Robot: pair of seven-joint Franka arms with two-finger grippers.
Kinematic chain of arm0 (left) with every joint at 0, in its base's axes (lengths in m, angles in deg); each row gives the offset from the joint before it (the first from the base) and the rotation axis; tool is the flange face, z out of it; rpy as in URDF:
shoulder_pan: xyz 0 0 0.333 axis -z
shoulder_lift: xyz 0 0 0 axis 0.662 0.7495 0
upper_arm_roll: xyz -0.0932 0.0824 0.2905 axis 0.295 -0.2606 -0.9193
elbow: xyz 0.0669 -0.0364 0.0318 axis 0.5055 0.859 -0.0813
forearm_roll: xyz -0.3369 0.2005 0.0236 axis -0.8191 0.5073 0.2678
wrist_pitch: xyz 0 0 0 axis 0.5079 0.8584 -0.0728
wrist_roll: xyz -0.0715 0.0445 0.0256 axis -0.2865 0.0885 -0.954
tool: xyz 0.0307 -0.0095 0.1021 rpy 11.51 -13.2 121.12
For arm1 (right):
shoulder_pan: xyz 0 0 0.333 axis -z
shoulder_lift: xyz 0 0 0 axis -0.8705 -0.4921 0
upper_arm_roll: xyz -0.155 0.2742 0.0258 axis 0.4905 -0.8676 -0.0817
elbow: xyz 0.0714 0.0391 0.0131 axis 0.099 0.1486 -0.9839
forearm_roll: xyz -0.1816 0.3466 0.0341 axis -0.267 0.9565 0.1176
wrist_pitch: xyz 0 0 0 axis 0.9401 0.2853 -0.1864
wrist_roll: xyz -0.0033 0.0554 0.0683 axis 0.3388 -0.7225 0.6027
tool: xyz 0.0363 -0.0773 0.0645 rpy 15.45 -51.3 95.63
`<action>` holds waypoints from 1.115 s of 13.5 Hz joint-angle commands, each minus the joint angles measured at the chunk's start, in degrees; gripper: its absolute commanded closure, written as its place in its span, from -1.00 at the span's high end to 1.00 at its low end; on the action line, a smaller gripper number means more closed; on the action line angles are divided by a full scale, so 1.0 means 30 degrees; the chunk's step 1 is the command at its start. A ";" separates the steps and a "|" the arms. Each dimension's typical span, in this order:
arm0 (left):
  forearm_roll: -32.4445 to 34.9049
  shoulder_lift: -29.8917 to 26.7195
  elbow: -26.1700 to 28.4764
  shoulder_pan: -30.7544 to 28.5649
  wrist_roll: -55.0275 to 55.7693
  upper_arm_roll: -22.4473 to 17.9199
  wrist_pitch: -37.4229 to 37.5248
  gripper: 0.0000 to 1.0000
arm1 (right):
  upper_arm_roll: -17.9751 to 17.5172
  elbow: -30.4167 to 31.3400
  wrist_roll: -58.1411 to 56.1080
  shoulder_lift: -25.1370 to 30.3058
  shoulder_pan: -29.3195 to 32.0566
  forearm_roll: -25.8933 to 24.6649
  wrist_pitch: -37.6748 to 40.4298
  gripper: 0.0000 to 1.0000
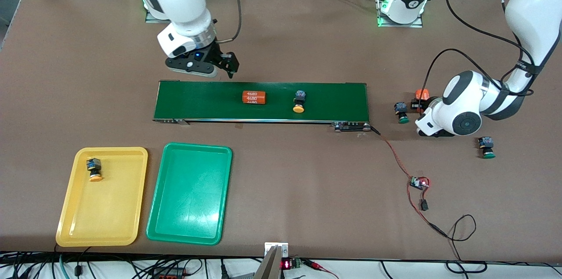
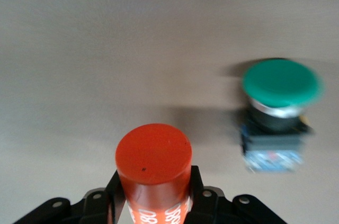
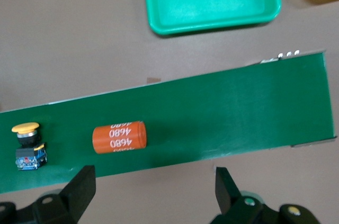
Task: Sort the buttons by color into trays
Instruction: 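Grasp another orange cylinder with the left gripper while the right gripper returns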
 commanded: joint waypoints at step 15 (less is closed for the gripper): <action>0.3662 0.0723 -0.1703 0.6701 -1.2046 0.4400 -0.1556 -0.37 | 0.0450 -0.1250 0.6575 -0.4113 -0.4048 -0.4446 -0.1110 1.00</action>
